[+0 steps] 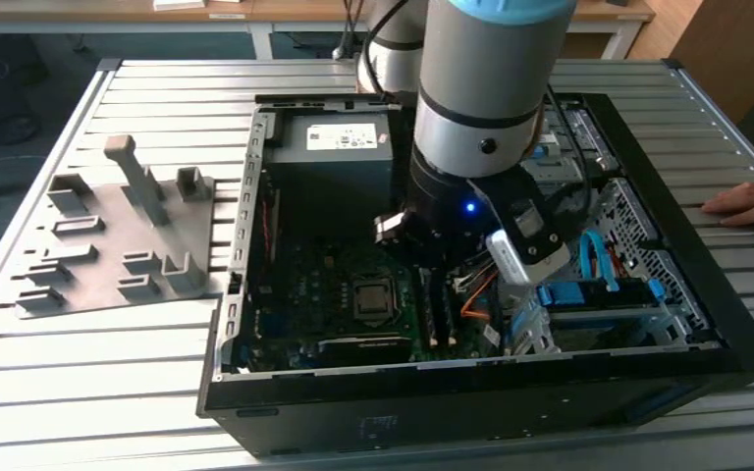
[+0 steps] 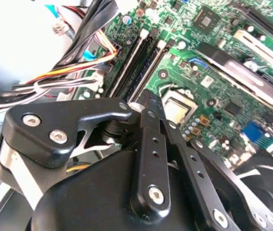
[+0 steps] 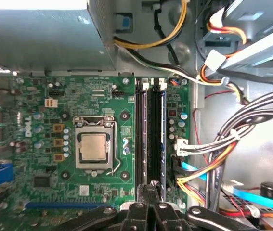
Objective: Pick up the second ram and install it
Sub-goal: 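Press down the second ram until it locks into place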
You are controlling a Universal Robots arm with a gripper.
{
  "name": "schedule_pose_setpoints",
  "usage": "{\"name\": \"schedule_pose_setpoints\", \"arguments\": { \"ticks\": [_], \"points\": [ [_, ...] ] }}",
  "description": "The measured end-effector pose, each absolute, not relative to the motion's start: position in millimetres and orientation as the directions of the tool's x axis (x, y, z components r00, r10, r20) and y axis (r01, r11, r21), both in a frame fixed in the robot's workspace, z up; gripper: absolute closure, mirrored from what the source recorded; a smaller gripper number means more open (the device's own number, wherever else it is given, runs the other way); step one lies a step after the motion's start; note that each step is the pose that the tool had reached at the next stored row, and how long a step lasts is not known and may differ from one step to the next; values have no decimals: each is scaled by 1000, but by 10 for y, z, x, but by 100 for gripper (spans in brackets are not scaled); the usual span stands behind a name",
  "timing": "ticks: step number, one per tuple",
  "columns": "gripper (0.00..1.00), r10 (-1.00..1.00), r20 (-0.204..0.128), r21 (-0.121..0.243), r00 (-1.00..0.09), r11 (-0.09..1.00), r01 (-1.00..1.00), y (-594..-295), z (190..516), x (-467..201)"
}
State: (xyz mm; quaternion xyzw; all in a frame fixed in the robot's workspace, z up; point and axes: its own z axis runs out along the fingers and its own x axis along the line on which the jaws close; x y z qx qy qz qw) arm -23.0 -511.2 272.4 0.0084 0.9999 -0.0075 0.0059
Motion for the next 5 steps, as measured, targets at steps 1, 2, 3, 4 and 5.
{"name": "schedule_pose_setpoints", "arguments": {
  "ticks": [1,2,3,4,5],
  "points": [
    [90,17,-12,-15,-1000,1000,17,-5112,2727,-230],
    [90,17,-12,-15,-1000,1000,17,-5112,2727,-230],
    [90,17,-12,-14,-1000,1000,17,-5112,2727,-230],
    [90,17,-12,-15,-1000,1000,17,-5112,2730,-230],
    [90,17,-12,-15,-1000,1000,17,-5112,2731,-230]
  ]
}}
